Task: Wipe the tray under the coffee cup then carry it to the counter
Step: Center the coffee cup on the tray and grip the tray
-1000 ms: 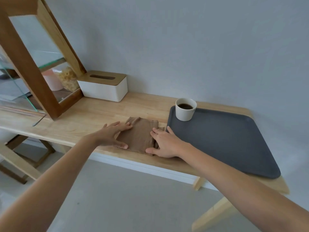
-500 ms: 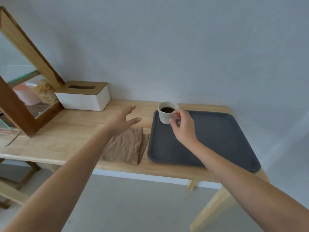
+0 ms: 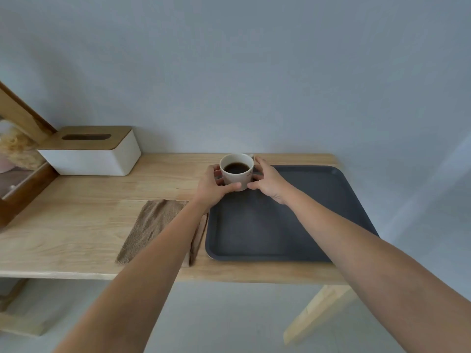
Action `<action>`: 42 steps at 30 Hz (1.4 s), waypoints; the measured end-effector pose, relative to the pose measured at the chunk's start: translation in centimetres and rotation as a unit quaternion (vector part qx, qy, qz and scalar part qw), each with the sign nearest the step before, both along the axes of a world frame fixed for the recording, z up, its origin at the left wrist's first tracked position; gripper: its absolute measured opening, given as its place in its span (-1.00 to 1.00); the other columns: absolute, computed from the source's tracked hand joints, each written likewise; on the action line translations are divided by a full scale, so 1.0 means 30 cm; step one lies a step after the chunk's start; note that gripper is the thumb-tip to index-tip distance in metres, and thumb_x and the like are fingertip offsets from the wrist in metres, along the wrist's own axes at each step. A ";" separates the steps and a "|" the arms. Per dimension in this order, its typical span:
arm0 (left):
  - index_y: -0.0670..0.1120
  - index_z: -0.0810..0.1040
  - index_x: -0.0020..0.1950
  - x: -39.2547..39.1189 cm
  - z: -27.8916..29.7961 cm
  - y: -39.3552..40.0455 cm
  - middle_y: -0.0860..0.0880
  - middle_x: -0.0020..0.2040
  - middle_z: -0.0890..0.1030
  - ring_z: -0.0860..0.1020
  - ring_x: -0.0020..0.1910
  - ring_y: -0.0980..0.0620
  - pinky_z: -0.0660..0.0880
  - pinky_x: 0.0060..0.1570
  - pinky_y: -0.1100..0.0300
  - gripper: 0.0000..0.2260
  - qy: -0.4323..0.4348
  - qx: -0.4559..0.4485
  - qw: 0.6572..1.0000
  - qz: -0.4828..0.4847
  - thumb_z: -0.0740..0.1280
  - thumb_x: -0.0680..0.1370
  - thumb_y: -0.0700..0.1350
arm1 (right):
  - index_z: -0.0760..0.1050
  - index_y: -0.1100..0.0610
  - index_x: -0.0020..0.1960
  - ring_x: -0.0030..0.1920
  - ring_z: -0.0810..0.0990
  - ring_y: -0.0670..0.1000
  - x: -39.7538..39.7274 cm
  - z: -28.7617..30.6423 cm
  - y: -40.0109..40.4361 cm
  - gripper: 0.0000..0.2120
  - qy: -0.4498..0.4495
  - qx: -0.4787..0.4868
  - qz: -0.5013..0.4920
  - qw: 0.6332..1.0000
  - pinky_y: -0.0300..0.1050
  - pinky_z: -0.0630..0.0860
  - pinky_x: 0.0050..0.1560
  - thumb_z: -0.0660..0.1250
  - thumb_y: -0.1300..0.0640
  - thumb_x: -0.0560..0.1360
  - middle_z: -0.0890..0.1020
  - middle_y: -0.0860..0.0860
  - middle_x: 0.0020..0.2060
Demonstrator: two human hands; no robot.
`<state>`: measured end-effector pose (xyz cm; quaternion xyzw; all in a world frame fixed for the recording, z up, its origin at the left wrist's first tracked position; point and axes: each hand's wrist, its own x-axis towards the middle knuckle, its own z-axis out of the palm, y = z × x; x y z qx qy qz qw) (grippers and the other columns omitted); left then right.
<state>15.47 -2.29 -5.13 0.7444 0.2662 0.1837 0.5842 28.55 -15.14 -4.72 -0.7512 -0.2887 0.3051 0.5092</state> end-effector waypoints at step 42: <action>-0.07 0.35 0.43 0.048 0.023 -0.284 -0.02 0.33 0.52 0.47 0.33 0.01 0.42 0.32 0.06 -0.44 -0.015 -0.022 0.973 -0.230 0.45 0.47 -0.14 | 0.15 -0.01 0.40 0.02 0.60 -0.04 -0.094 0.040 -0.447 -0.13 -0.065 -0.014 -0.162 0.985 -0.10 0.47 0.12 0.58 0.23 0.26 0.53 0.09 0.19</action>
